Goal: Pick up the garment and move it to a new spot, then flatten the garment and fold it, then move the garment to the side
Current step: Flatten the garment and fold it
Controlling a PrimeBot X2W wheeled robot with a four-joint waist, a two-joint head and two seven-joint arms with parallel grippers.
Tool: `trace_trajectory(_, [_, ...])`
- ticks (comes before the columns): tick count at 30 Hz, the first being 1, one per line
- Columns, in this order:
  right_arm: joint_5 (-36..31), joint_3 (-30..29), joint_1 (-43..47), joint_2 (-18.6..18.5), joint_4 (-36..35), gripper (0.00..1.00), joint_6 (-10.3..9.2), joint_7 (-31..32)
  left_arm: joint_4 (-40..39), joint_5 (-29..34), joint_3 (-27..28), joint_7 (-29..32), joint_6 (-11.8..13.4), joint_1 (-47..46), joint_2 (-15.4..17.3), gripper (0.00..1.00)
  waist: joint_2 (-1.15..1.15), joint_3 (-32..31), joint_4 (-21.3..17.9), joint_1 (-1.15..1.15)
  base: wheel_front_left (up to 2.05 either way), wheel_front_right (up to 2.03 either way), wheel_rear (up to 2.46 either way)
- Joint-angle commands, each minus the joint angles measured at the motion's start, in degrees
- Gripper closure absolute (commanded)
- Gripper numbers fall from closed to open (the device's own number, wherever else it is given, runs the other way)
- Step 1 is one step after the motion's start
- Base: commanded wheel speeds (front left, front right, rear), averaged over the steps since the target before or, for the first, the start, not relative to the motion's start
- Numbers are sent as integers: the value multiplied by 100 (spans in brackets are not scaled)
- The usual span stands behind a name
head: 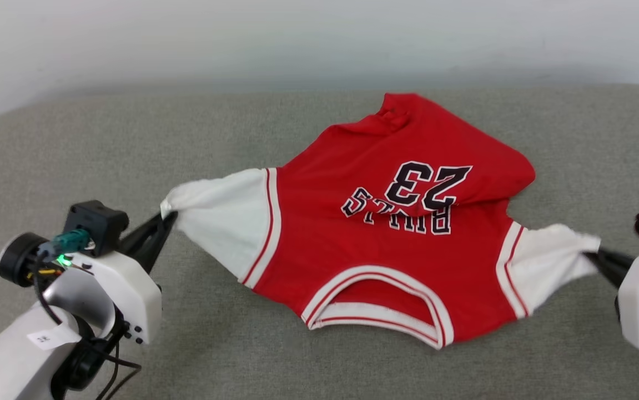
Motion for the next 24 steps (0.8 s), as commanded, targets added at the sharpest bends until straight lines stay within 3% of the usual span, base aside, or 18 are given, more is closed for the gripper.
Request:
trace_trajectory(1, [-13, -183, 7, -29, -182, 100, -8, -161, -170, 82, 90, -115, 93, 19, 61, 100, 0, -158, -51, 0, 0, 0, 0])
trace_trajectory(12, [-342, -1677, 30, 388, -1703, 100, -8, -391, -1238, 291, 623, -465, 368, -627, 193, 100, 0, -533, -118, 0, 0, 0, 0])
trace_trajectory(24, [-747, -2518, -916, 841, -2646, 100, -8, -121, -1441, 669, 648, -199, 155, -2004, -118, 100, 0, -616, -100, 0, 0, 0, 0])
